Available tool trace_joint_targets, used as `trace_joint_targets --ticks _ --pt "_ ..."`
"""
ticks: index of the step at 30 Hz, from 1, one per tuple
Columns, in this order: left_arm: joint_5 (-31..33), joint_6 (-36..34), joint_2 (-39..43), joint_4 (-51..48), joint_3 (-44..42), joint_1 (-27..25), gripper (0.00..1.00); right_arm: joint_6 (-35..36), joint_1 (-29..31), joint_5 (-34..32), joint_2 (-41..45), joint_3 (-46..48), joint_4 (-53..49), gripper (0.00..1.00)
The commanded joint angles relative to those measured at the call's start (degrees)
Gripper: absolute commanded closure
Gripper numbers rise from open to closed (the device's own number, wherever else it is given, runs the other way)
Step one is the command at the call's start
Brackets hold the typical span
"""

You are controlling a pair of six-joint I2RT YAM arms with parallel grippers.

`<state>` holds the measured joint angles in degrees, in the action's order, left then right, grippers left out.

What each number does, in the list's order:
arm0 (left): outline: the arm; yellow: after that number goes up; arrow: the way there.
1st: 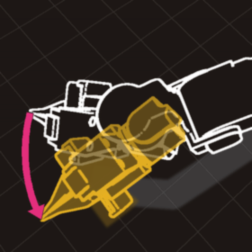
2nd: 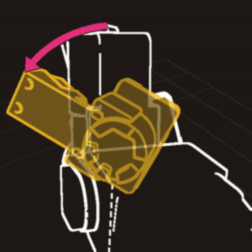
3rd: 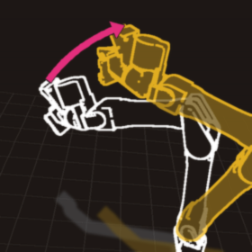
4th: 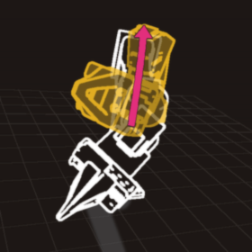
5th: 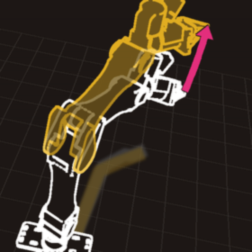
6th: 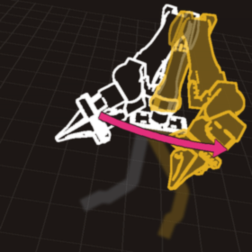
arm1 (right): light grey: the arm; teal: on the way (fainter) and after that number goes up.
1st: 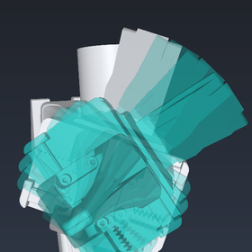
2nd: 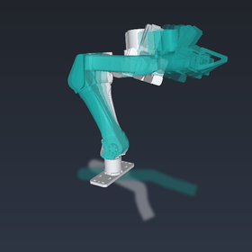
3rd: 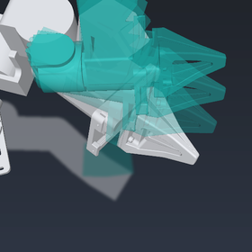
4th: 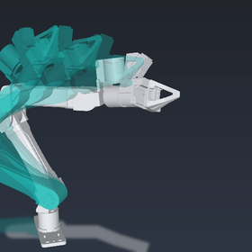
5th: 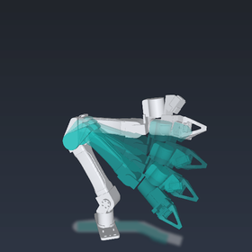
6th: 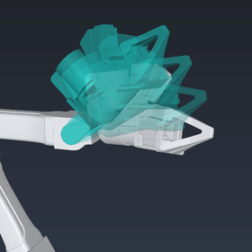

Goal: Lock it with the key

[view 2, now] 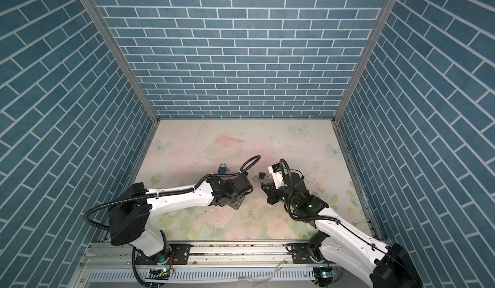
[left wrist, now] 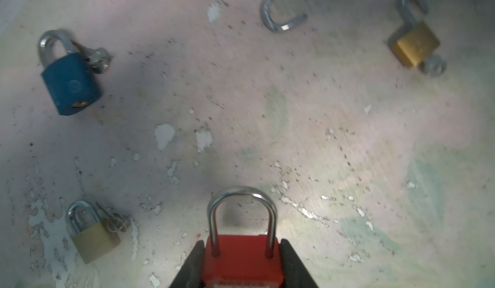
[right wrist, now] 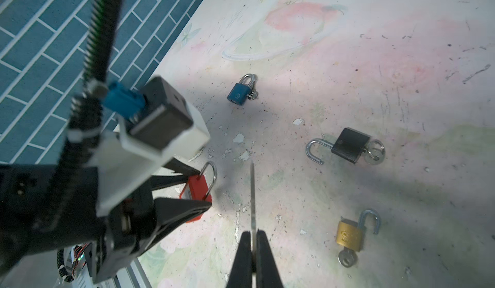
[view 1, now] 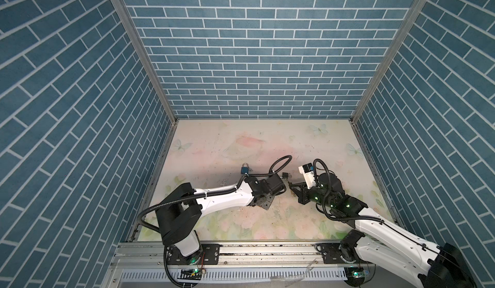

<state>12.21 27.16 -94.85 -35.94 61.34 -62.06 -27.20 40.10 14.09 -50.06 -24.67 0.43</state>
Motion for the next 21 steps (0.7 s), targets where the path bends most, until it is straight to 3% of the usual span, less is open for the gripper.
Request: trace_joint_targets --ticks 1,19,21 --pt "-1.1 -4.7 -1.5 -2.9 1.5 -1.1 1.0 -1.8 -0.1 -2.2 0.9 0.8 -2.7 1.0" --pt "-11.3 -6.7 -3.7 1.8 -4.3 -1.1 1.0 -1.6 -0.9 -1.9 -0.9 1.3 -3.1 1.0" --pt "-12.0 -6.8 -3.8 2.3 -4.9 -1.1 0.93 -1.7 -0.9 -2.0 -1.0 1.5 -3.1 1.0"
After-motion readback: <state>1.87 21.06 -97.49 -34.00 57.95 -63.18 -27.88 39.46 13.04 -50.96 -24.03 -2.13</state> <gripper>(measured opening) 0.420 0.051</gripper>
